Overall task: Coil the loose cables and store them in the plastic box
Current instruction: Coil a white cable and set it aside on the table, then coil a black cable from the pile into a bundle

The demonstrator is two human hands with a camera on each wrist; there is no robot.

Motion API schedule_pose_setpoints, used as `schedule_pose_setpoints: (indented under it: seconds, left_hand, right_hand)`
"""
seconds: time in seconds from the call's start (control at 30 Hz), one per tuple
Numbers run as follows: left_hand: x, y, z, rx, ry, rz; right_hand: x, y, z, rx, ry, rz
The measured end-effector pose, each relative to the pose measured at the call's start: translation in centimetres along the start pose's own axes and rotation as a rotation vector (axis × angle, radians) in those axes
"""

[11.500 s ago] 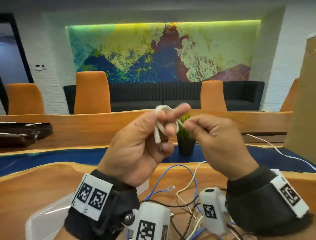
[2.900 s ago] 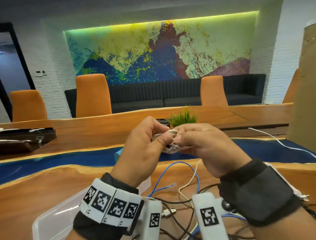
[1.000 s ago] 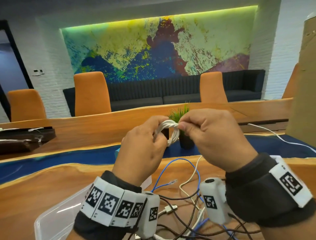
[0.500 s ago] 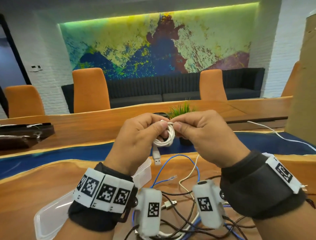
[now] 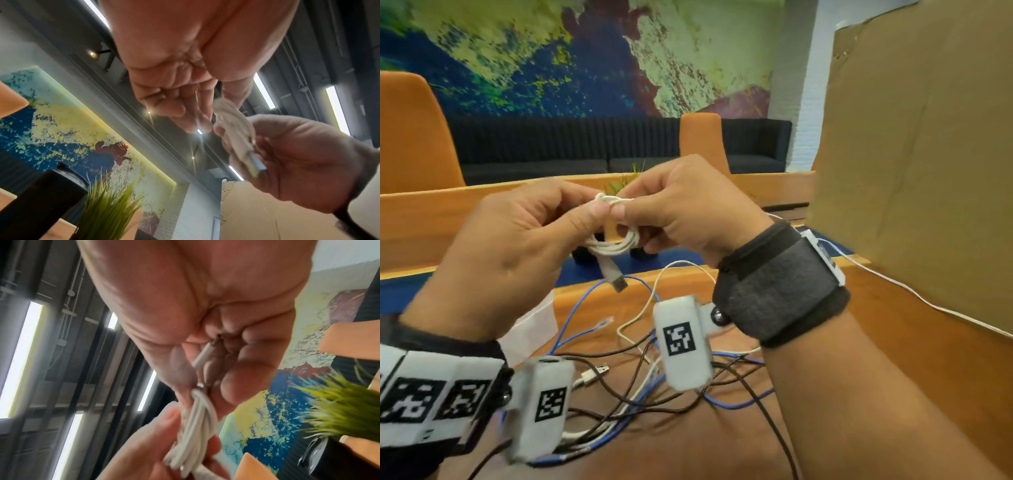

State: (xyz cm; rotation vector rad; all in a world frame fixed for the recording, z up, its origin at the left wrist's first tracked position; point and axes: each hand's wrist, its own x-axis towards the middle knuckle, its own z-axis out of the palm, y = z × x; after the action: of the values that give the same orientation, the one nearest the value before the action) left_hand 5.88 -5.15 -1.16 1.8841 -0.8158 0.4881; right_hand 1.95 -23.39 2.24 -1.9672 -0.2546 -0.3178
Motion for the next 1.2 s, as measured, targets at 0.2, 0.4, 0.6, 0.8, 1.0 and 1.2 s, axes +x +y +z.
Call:
schedule_pose_setpoints:
  seconds: [0.2, 0.4, 0.6, 0.8, 1.0, 1.2]
  left_hand:
    - [-0.3, -0.6, -0.8, 0.165, -0.104, -0.032]
    - [-1.1, -1.6, -0.7, 0.253, -0.256, -0.085]
    - [-1.0, 0.9, 1.4, 0.455, -0.536, -0.173]
    - [-0.1, -2.2, 0.2, 0.632, -0.617, -0.25]
    - [-1.1, -3.8, -0.3, 0.801, -0.771, -0.274]
    - [-2.4, -3.7, 2.4, 0.993, -0.967, -0.299]
  right_hand:
    - [-1.0, 2.2, -8.7, -0.261, 0.122, 0.229]
    - [-5.1, 9.2, -15.8, -0.485, 0.072, 0.553]
    - [-8.2, 14.3, -15.1, -0.607, -0.071, 0.725]
    - [-8.3, 15.2, -14.8, -0.75, -0.127, 0.741]
    - [-6.1, 10.7, -14.8, -1.178, 0.082, 0.35]
    - [-7.4, 2.7, -7.4, -0.915, -0.32, 0.092]
